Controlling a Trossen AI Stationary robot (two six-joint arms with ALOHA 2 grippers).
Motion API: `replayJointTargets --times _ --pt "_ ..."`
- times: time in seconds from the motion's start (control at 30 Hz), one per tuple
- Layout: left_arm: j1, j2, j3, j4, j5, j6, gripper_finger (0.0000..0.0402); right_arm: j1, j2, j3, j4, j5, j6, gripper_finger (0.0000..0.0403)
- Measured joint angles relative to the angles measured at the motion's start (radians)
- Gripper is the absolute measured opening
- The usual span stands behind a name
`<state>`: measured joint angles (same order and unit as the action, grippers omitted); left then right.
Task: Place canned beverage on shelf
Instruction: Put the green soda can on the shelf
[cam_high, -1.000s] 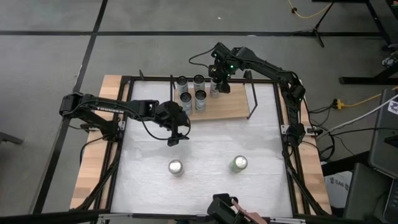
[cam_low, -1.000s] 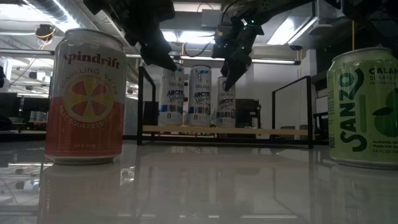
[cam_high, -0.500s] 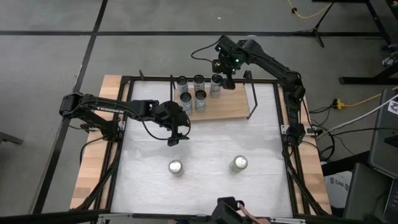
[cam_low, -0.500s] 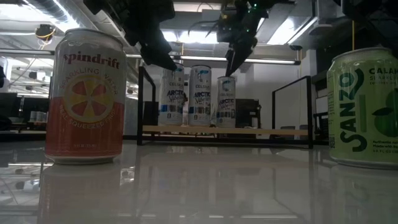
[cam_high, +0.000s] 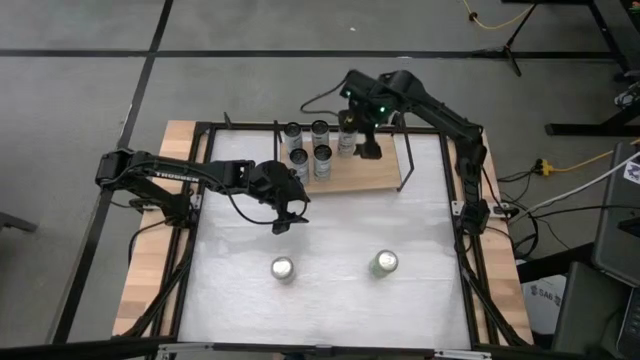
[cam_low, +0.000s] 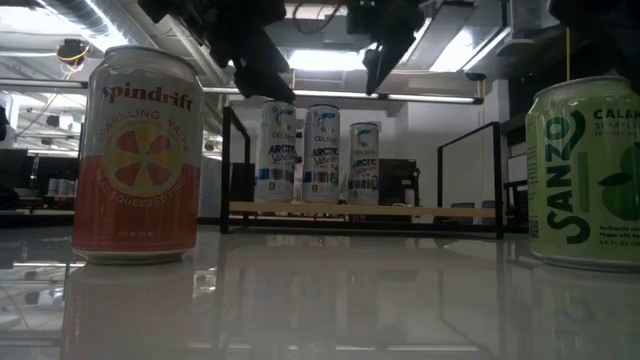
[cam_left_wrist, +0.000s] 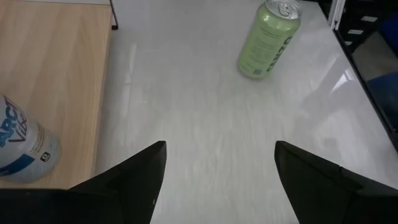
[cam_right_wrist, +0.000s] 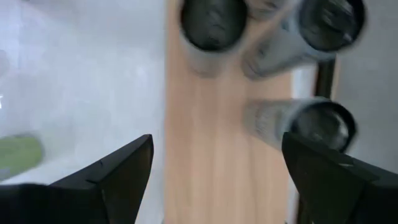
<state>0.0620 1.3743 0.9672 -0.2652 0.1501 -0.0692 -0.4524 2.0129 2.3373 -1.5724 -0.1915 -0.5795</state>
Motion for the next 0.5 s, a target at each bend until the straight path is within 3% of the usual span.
replayJointTargets --times 0.33,0.5 --pt "-0.006 0.000 0.000 -0.001 0.000 0.000 0.0292 0.205 -0.011 0.000 0.001 0.002 0.134 0.0344" --pt "-0.030 0.000 0.000 -0.002 -0.010 0.001 0.0292 0.312 -0.022 -0.001 0.001 0.078 0.233 0.0344"
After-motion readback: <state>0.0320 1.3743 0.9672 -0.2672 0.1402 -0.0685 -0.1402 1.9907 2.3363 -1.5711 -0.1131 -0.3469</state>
